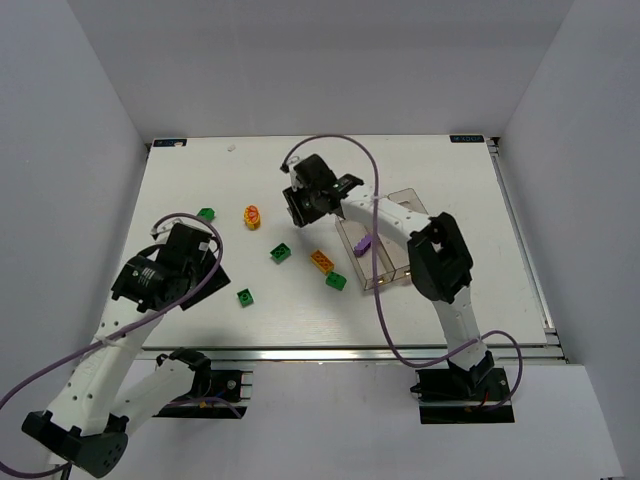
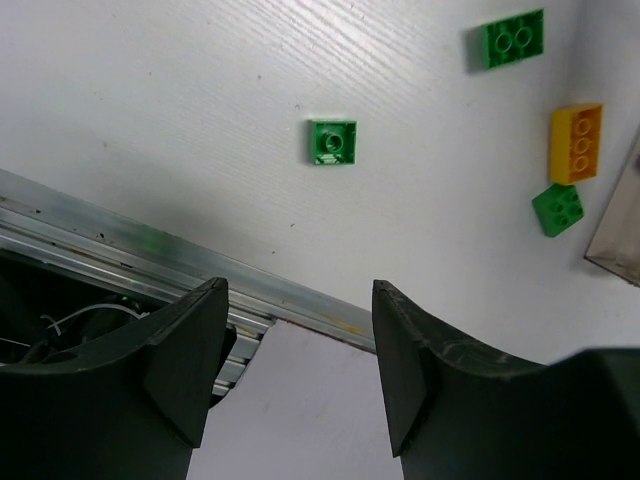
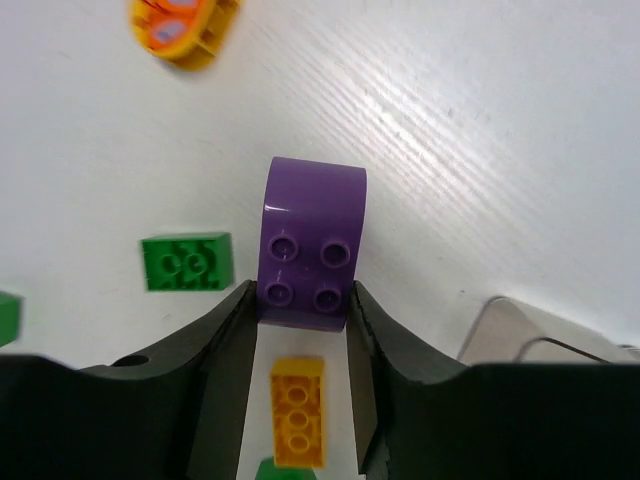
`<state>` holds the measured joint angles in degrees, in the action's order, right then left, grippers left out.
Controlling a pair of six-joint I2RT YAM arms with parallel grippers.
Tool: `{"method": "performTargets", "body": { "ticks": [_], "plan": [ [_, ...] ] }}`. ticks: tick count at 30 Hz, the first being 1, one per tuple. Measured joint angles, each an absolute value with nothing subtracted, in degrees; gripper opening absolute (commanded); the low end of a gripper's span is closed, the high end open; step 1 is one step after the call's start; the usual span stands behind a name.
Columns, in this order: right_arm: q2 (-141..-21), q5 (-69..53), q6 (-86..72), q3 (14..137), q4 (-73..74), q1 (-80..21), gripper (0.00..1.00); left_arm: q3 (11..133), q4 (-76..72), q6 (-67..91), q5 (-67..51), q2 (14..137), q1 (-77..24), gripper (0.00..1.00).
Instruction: Sort the legos into containers by color
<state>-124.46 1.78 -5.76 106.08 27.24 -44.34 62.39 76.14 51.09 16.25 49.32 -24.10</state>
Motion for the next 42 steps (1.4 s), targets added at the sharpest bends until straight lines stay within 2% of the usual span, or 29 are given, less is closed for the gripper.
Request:
{"method": "performTargets", "body": {
  "ticks": [5,11,16,22,25,28,29,32,36,42],
  "plan": [
    [-114.6,-2.7,-2.9,104.6,27.1,-40.7,0.00,59.5,74.1,51.0,14.5,50.9,-24.1,0.73],
    [-100.7,-3.4,-0.8,92.1,27.6,-32.2,0.00,56.0,70.1,50.8,12.4,52.8,-24.1,0.74],
    [-98.8,-6.3,1.8,85.9,30.0,-28.9,0.00,52.5,66.1,50.2,10.1,54.2,-24.1,0.75],
    [-100.9,-11.1,3.9,84.4,32.2,-28.9,0.06,51.1,62.5,49.0,8.7,56.6,-24.1,0.75],
    [-103.3,-11.7,4.5,84.4,33.0,-28.6,0.24,51.1,61.0,48.5,8.5,57.6,-24.1,0.75],
    [-105.3,-11.9,4.7,84.4,34.2,-27.8,0.32,51.1,60.3,48.4,8.4,57.8,-24.1,0.76],
    [-105.8,-12.0,4.7,84.4,34.4,-27.6,0.44,51.1,60.0,48.4,8.4,57.8,-24.1,0.77],
    [-106.3,-12.6,4.8,84.2,34.9,-26.8,0.68,51.0,59.3,48.5,8.3,57.5,-24.1,0.78],
    [-106.3,-14.4,5.8,84.2,35.4,-26.1,0.79,49.9,57.9,48.8,7.8,56.7,-24.1,0.78],
    [-103.2,-21.5,11.8,84.1,38.3,-24.4,0.84,46.4,56.4,50.3,6.4,56.5,-24.1,0.78]
  ]
}}
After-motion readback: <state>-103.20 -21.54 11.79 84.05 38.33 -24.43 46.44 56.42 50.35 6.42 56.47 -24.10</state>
